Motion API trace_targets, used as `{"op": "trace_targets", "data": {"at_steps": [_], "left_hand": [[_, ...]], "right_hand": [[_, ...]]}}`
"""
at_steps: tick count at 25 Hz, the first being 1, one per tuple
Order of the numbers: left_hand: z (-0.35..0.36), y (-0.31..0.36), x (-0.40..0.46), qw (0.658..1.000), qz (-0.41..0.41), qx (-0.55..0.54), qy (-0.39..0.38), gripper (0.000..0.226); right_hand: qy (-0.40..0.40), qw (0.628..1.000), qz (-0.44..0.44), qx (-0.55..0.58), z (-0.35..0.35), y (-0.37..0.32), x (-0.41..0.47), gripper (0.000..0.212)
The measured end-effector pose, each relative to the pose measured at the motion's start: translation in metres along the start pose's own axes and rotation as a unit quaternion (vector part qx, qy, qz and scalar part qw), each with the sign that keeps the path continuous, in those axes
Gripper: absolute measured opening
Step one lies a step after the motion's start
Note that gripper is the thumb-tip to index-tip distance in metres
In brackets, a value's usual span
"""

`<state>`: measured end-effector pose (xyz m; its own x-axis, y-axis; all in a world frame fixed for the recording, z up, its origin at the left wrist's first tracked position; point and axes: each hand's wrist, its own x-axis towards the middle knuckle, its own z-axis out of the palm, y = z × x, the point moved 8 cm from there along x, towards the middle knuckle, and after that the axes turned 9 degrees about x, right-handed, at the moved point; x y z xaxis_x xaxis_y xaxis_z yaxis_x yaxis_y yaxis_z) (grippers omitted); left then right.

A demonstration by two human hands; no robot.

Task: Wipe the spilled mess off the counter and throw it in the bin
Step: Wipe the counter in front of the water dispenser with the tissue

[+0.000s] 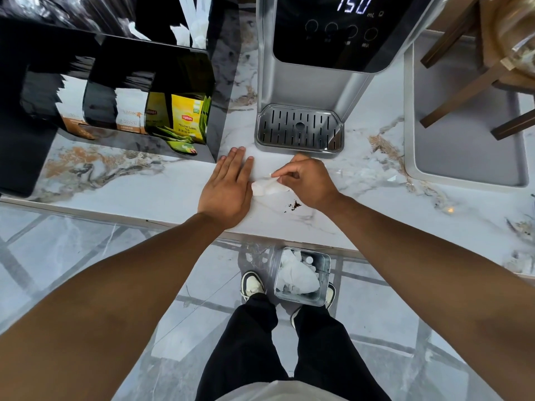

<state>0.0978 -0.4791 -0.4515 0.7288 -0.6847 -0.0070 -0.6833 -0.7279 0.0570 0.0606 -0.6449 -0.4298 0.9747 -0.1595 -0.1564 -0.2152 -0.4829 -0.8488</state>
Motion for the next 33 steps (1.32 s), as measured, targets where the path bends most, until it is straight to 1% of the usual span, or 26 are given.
{"op": "trace_targets", "data": {"at_steps": [5, 8, 14, 17, 21, 22, 24, 26, 27, 28, 30, 33], "left_hand": [[-0.001, -0.001, 0.001, 1.000, -0.005, 0.001, -0.002, 0.057], [-0.002, -0.002, 0.001, 1.000, -0.012, 0.001, -0.003, 0.056], [-0.002, -0.001, 0.000, 1.000, -0.015, -0.003, -0.010, 0.056], [-0.001, -0.001, 0.000, 1.000, -0.015, -0.006, -0.009, 0.057], [0.000, -0.001, 0.000, 1.000, -0.015, -0.010, -0.008, 0.057], [-0.001, -0.001, 0.000, 1.000, -0.014, -0.012, -0.009, 0.057], [-0.001, 0.000, -0.001, 1.000, -0.014, -0.011, -0.006, 0.057], [-0.003, 0.001, 0.000, 1.000, -0.015, -0.012, -0.003, 0.057], [-0.003, 0.001, 0.000, 1.000, -0.016, -0.014, -0.002, 0.057], [-0.004, 0.000, 0.000, 1.000, -0.016, -0.013, -0.001, 0.057], [-0.004, 0.001, 0.000, 1.000, -0.016, -0.011, 0.000, 0.056], [-0.004, 0.000, 0.000, 1.000, -0.018, -0.012, -0.001, 0.055]], "right_hand": [[-0.043, 0.999, -0.011, 0.013, 0.002, 0.006, -0.021, 0.015], [-0.039, 0.999, -0.018, 0.010, 0.002, 0.012, -0.035, 0.015], [-0.056, 0.998, 0.009, 0.034, 0.001, 0.024, -0.069, 0.016], [-0.065, 0.997, 0.019, 0.024, -0.001, 0.027, -0.093, 0.016], [-0.149, 0.986, 0.069, 0.000, -0.004, 0.031, -0.132, 0.015], [-0.143, 0.985, 0.092, 0.018, -0.011, 0.031, -0.136, 0.014], [-0.070, 0.990, 0.113, 0.048, -0.036, 0.030, -0.123, 0.014], [0.011, 0.995, 0.092, 0.035, -0.058, 0.027, -0.090, 0.014], [0.037, 0.996, 0.073, 0.025, -0.064, 0.023, -0.071, 0.014], [0.054, 0.997, 0.058, 0.018, -0.066, 0.020, -0.053, 0.014], [0.061, 0.997, 0.039, 0.008, -0.057, 0.018, -0.029, 0.015], [0.061, 0.998, 0.018, -0.021, -0.033, 0.020, -0.022, 0.015]]}}
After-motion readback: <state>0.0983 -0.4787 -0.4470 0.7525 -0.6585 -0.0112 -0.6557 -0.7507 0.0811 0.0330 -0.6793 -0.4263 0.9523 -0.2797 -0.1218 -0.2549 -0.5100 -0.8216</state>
